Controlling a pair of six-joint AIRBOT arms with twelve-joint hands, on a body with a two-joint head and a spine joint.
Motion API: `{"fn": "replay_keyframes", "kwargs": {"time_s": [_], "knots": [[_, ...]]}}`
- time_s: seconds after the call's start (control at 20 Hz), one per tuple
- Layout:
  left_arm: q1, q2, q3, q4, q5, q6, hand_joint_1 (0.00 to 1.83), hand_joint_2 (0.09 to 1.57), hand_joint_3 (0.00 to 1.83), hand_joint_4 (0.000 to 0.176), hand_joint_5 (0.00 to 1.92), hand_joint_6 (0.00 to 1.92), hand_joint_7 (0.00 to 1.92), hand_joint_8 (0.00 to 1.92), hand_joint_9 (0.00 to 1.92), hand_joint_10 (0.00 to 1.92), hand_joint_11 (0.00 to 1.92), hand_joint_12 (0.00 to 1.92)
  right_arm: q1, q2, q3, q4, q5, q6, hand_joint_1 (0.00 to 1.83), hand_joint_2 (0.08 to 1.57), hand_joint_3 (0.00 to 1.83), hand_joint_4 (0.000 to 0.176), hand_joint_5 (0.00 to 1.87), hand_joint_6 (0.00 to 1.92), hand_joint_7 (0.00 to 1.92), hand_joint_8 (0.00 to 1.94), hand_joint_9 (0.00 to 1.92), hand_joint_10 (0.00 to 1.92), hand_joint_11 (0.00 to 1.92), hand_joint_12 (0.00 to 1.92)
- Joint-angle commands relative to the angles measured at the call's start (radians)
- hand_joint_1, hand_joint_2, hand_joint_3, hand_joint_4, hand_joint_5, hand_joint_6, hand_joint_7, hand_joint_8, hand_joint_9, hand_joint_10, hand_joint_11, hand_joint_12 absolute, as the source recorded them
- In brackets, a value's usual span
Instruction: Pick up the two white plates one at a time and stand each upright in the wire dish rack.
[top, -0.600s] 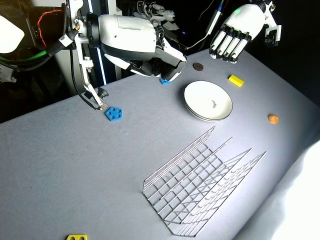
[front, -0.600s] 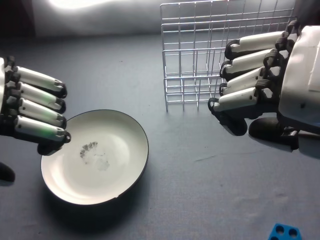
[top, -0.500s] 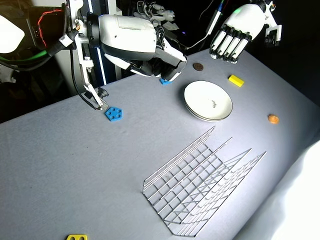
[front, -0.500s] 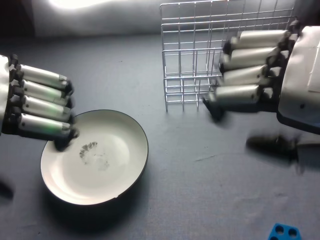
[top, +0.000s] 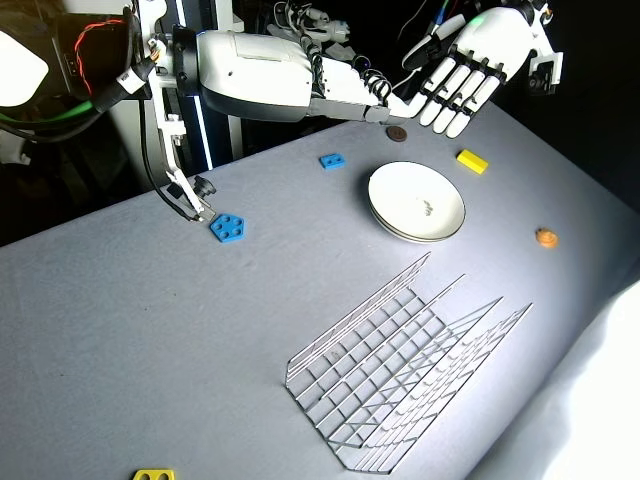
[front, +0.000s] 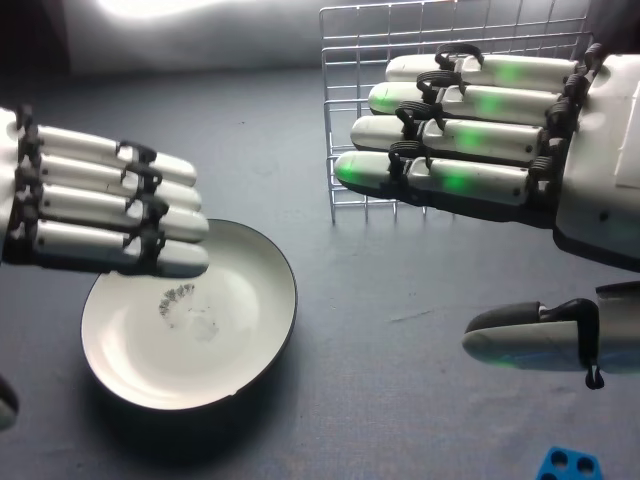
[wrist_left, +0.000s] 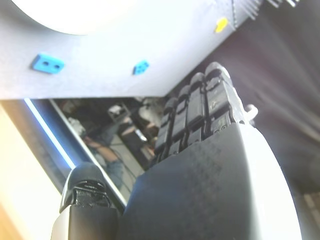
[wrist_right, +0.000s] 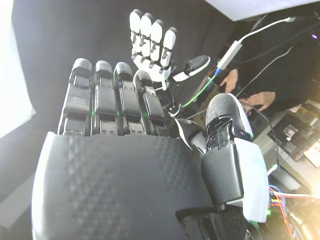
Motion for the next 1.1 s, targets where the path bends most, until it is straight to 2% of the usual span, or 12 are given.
{"fn": "replay_keyframes", "kwargs": {"time_s": [0.0, 0.05, 0.15, 0.25, 0.35, 0.5, 0.65, 0.7, 0.75, 0.8, 0.85, 1.05], "knots": [[-0.012, 0.003, 0.002, -0.084, -0.033, -0.004, 0.0, 1.07, 0.0, 0.0, 0.0, 0.0, 0.0, 0.0, 0.0, 0.0, 0.0, 0.0, 0.014, 0.002, -0.004, 0.029, 0.107, 0.0, 0.05, 1.24, 0.0, 0.0, 0.02, 0.01, 0.01, 0.0, 0.0, 0.0, 0.0, 0.0], [-0.011, 0.003, 0.001, -0.076, -0.033, 0.0, 0.0, 1.08, 0.0, 0.0, 0.0, 0.0, 0.0, 0.0, 0.0, 0.0, 0.0, 0.0, 0.014, 0.002, -0.005, 0.029, 0.107, 0.0, 0.03, 1.24, 0.0, 0.0, 0.0, 0.0, 0.0, 0.0, 0.0, 0.0, 0.0, 0.0], [-0.007, 0.002, 0.0, -0.058, -0.03, 0.013, 0.0, 1.06, 0.0, 0.0, 0.0, 0.0, 0.0, 0.0, 0.0, 0.0, 0.0, 0.0, 0.015, 0.002, -0.005, 0.029, 0.107, 0.0, 0.26, 1.2, 0.0, 0.0, 0.0, 0.0, 0.0, 0.0, 0.0, 0.0, 0.0, 0.0], [-0.006, -0.003, 0.005, -0.046, -0.016, 0.017, 0.0, 1.06, 0.0, 0.0, 0.0, 0.0, 0.0, 0.0, 0.0, 0.0, 0.0, 0.0, 0.015, 0.002, -0.005, 0.029, 0.107, 0.0, 0.37, 1.14, 0.0, 0.0, 0.0, 0.0, 0.0, 0.0, 0.0, 0.0, 0.0, 0.0], [0.04, -0.015, 0.006, -0.068, 0.012, 0.066, 0.0, 1.07, 0.0, 0.0, 0.0, 0.0, 0.0, 0.0, 0.0, 0.0, 0.0, 0.0, 0.015, 0.002, -0.005, 0.029, 0.107, 0.0, 0.49, 1.09, 0.0, 0.0, 0.0, 0.0, 0.0, 0.0, 0.0, 0.0, 0.0, 0.0], [0.136, -0.036, 0.004, -0.102, 0.04, 0.107, 0.0, 1.06, 0.0, 0.0, 0.0, 0.0, 0.0, 0.0, 0.0, 0.0, 0.0, 0.0, 0.015, 0.002, -0.005, 0.029, 0.107, 0.0, 0.95, 1.07, 0.0, 0.0, 0.0, 0.0, 0.0, 0.0, 0.0, 0.0, 0.0, 0.0], [0.213, -0.056, 0.009, -0.141, 0.065, 0.148, 0.0, 1.06, 0.0, 0.0, 0.0, 0.0, 0.0, 0.0, 0.0, 0.0, 0.0, 0.0, 0.015, 0.002, -0.005, 0.029, 0.107, 0.0, 1.16, 1.04, 0.0, 0.0, 0.0, 0.0, 0.0, 0.0, 0.0, 0.0, 0.01, 0.01], [0.235, -0.063, 0.014, -0.157, 0.074, 0.153, 0.0, 1.06, 0.0, 0.0, 0.0, 0.0, 0.0, 0.0, 0.0, 0.0, 0.0, 0.0, 0.015, 0.002, -0.005, 0.029, 0.108, 0.0, 1.2, 1.03, 0.0, 0.0, 0.0, 0.0, 0.0, 0.0, 0.0, 0.0, 0.03, 0.02], [0.254, -0.071, 0.019, -0.165, 0.082, 0.153, 0.0, 1.06, 0.0, 0.0, 0.0, 0.0, 0.0, 0.0, 0.0, 0.0, 0.0, 0.0, 0.015, 0.002, -0.005, 0.029, 0.108, 0.0, 1.23, 1.0, 0.0, 0.0, 0.0, 0.0, 0.0, 0.0, 0.0, 0.0, 0.01, 0.17], [0.275, -0.082, 0.026, -0.173, 0.098, 0.156, 0.0, 1.06, 0.0, 0.0, 0.0, 0.0, 0.0, 0.0, 0.0, 0.0, 0.0, 0.0, 0.015, 0.002, -0.005, 0.029, 0.108, -0.001, 1.23, 1.01, 0.0, 0.0, 0.0, 0.0, 0.0, 0.0, 0.0, 0.0, 0.0, 0.2], [0.291, -0.089, 0.031, -0.176, 0.111, 0.158, 0.0, 1.06, 0.0, 0.0, 0.0, 0.0, 0.0, 0.0, 0.0, 0.0, 0.0, 0.0, 0.015, 0.002, -0.005, 0.029, 0.108, -0.001, 1.23, 1.01, 0.0, 0.0, 0.0, 0.0, 0.0, 0.0, 0.0, 0.0, 0.0, 0.13], [0.353, -0.117, 0.051, -0.196, 0.151, 0.172, 0.0, 1.07, 0.0, 0.0, 0.0, 0.0, 0.0, 0.0, 0.0, 0.0, 0.0, 0.0, 0.015, 0.002, -0.005, 0.029, 0.108, -0.001, 1.23, 1.08, 0.02, 0.0, 0.0, 0.0, 0.0, 0.0, 0.0, 0.0, 0.0, 0.09]]}}
